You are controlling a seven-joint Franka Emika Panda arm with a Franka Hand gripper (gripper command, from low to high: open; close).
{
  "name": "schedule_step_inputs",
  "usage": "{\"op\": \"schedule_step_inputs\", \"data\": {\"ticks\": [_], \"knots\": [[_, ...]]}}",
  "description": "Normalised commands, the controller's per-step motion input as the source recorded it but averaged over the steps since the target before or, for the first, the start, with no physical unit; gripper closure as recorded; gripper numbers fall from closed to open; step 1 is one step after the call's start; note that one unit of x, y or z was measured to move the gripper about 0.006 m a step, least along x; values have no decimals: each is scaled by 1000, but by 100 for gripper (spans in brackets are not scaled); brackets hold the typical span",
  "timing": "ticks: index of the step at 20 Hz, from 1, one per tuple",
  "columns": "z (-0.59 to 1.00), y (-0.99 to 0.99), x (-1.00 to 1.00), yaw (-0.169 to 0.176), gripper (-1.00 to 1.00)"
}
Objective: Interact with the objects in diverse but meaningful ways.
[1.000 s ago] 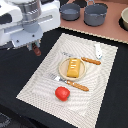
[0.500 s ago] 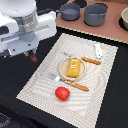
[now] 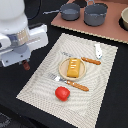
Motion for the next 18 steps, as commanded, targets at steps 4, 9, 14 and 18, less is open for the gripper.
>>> {"op": "schedule_step_inputs", "data": {"ticks": [4, 9, 14, 18], "knots": [[-253, 0, -2, 37, 100], [-253, 0, 118, 24, 100], [-478, -35, -90, 51, 100], [-551, -53, -275, 61, 100]]}}
